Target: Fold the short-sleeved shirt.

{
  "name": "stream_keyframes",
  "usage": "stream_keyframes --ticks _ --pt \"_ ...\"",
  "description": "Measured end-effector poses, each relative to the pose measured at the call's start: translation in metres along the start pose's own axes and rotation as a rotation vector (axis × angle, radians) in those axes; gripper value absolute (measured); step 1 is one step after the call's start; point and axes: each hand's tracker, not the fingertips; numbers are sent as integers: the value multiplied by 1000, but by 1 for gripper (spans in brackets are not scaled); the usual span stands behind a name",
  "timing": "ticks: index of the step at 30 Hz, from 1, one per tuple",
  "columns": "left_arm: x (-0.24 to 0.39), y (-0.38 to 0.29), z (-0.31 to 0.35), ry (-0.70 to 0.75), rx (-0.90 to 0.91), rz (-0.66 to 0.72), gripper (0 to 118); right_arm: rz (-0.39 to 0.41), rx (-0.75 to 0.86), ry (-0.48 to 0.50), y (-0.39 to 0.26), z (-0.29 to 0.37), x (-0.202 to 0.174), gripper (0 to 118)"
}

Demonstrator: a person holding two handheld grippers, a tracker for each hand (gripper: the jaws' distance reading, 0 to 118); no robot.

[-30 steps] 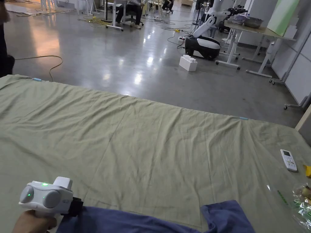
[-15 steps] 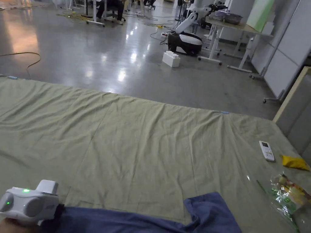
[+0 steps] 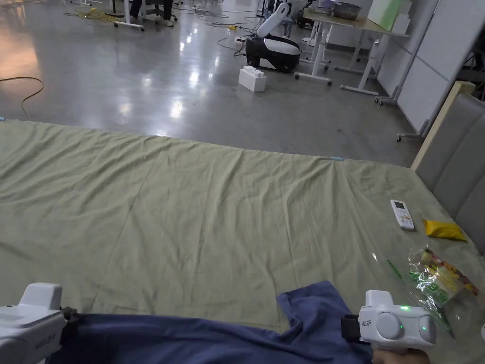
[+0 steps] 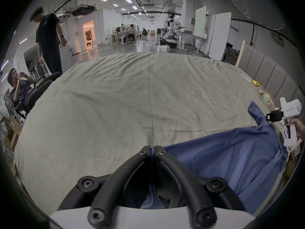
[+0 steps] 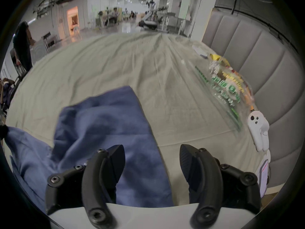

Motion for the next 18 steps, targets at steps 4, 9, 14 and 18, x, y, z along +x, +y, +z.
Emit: stream_keyframes --ticks 4,9,14,18 --pt "-6 -6 -9 7 -7 1 5 -64 -56 34 1 -26 4 75" --pt "-7 -14 -14 15 -31 9 5 0 -19 47 2 -23 3 59" --pt "-6 -16 -13 25 -35 20 5 4 17 4 4 -23 -4 1" --pt "-4 -15 -8 28 -29 15 5 11 22 1 0 -15 -8 0"
